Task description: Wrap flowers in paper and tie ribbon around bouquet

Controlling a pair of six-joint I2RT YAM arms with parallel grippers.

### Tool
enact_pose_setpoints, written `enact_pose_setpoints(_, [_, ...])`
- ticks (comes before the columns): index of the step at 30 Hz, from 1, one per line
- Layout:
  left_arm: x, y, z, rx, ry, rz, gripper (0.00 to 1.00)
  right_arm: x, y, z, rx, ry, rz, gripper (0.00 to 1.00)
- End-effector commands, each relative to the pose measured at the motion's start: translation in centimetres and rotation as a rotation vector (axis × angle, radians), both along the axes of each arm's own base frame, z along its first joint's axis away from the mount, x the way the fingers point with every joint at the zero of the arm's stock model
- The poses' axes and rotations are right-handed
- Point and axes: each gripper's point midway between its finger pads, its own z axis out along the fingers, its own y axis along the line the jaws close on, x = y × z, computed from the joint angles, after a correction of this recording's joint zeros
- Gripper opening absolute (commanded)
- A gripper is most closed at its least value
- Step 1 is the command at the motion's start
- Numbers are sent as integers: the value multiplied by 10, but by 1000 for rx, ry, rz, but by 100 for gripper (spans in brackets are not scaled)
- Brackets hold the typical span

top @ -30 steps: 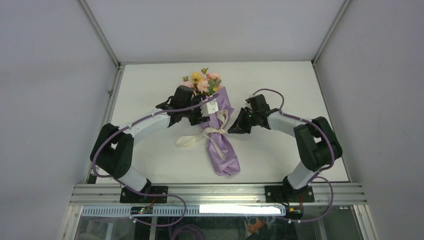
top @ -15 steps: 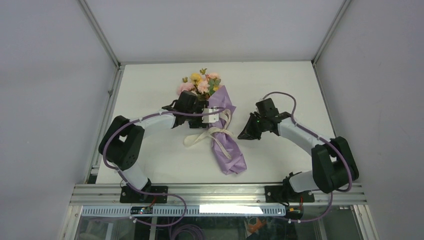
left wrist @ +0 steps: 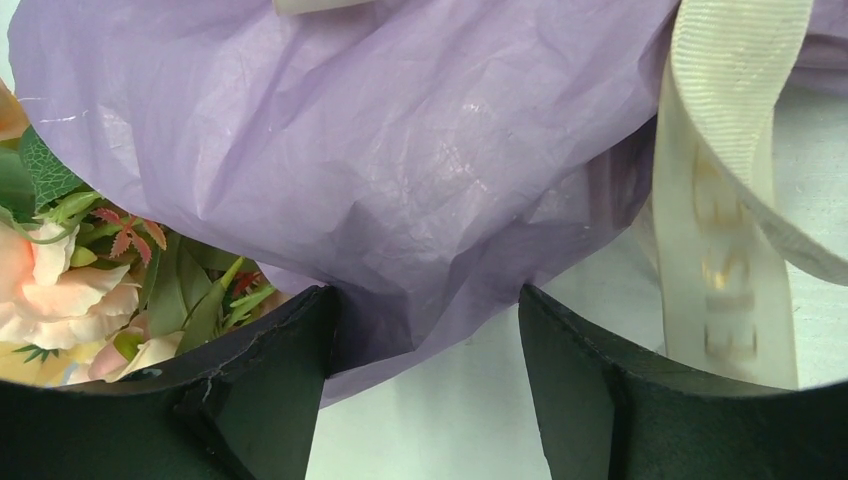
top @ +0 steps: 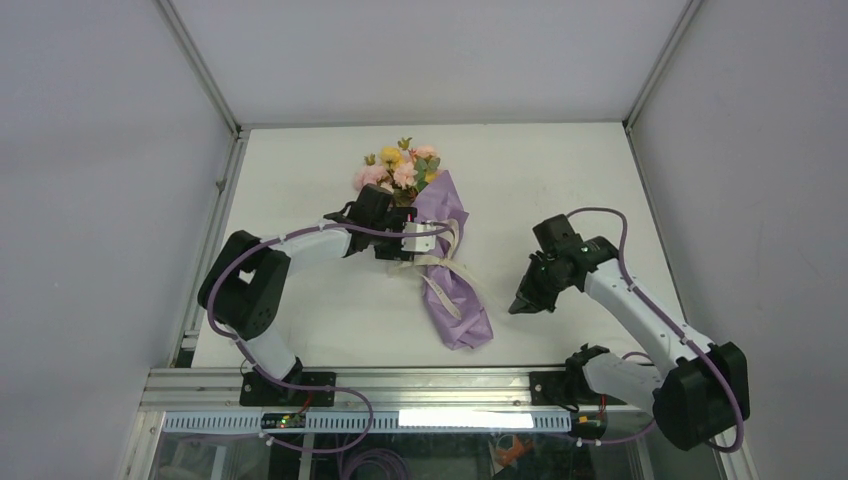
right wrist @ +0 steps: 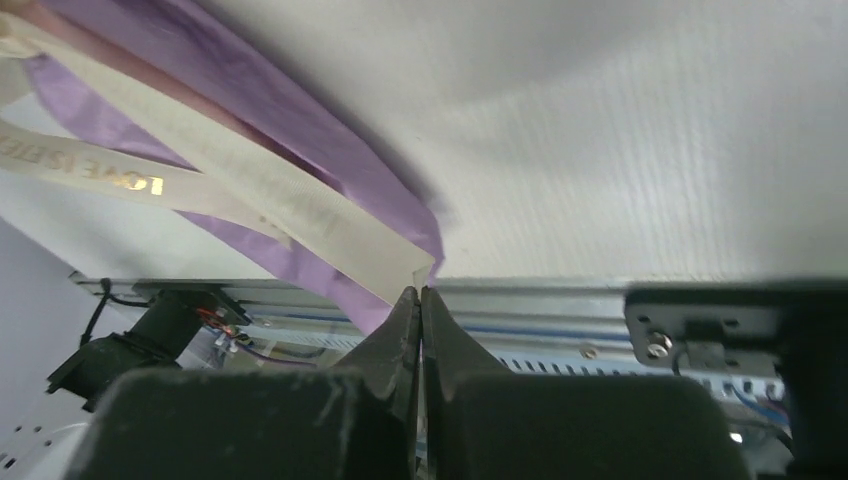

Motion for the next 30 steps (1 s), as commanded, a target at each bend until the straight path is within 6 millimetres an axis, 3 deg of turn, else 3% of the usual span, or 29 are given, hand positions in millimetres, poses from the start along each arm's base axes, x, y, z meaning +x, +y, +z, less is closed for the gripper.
enact_pose_setpoints(1, [4, -1, 2, -12, -15, -33, 68, -33, -32, 11, -177, 123, -8, 0])
enact_pose_setpoints(4, [5, -1, 3, -11, -18, -35, 68, -51, -46, 20, -284, 203, 75, 0])
enact_pose_setpoints(9, [5, 0, 5, -6, -21, -38, 68, -58, -44, 22, -279, 261, 146, 0])
enact_pose_setpoints(10, [6, 2, 9, -4, -27, -27, 67, -58, -44, 23, -279, 265, 162, 5])
enact_pose_setpoints(12, [11, 7, 24, -12, -36, 24, 65, -48, -41, 32, -269, 229, 199, 27])
enact_pose_setpoints(14, [6, 19, 43, -33, 2, 69, 65, -13, -35, 59, -266, 75, 226, 39])
enact_pose_setpoints(16, [-9, 31, 59, -68, 45, 36, 70, 28, -19, 84, -238, -107, 246, 41])
enact_pose_setpoints(18, [-31, 41, 67, -96, 98, -32, 73, 72, 18, 107, -172, -314, 305, 44])
enact_pose_setpoints(21, [-59, 50, 69, -101, 152, -69, 75, 117, 69, 128, -132, -503, 399, 48])
enact_pose_setpoints(24, [-85, 43, 62, -124, 202, -120, 78, 153, 107, 132, -98, -568, 473, 48])
enact_pose_setpoints(26, [-97, 36, 53, -99, 226, -135, 78, 169, 127, 123, -75, -562, 518, 49])
enact_pose_setpoints(30, [-102, 20, 44, -99, 301, -89, 83, 189, 136, 84, -133, -482, 566, 58])
